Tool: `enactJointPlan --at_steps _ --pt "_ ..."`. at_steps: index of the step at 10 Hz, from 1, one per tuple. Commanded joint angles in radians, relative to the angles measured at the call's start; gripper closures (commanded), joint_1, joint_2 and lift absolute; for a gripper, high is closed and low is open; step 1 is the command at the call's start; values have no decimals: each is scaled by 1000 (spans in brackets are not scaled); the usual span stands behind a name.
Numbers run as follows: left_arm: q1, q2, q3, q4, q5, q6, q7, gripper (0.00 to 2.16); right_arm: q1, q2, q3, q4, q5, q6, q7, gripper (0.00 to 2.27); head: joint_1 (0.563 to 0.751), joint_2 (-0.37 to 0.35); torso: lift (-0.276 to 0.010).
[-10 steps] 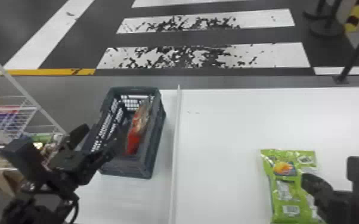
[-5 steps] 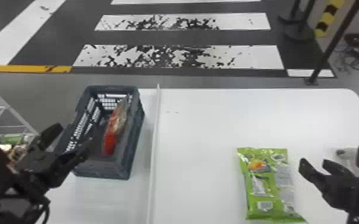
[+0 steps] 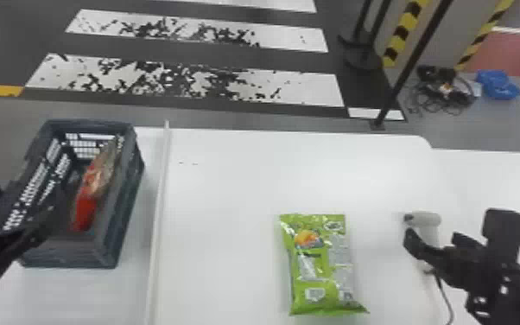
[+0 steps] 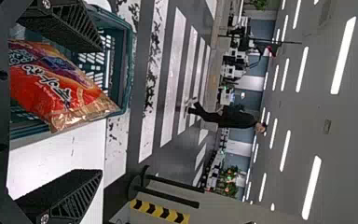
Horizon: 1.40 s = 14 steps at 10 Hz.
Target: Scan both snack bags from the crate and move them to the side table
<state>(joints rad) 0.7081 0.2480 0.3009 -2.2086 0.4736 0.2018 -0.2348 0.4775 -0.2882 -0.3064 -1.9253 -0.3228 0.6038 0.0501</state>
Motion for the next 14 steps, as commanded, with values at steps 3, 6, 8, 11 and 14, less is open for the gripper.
enactJointPlan --at_steps 3,6,8,11,14 --pt "13 1 -3 -3 -13 3 0 70 -103 -8 -25 196 24 -28 67 127 695 -187 -29" --pt "27 1 1 -8 -15 3 -1 70 -191 -39 -14 348 42 -49 120 134 695 -215 -29" --pt "30 -1 -2 -13 -26 3 -1 70 -223 -57 -6 424 45 -55 157 134 695 -221 -29" --pt "36 -6 -2 -20 -32 3 -1 70 -264 -78 13 526 64 -101 194 198 695 -238 -29" --pt "48 -7 1 -39 -38 3 -6 70 -332 -100 41 631 90 -117 223 1490 695 -247 -29"
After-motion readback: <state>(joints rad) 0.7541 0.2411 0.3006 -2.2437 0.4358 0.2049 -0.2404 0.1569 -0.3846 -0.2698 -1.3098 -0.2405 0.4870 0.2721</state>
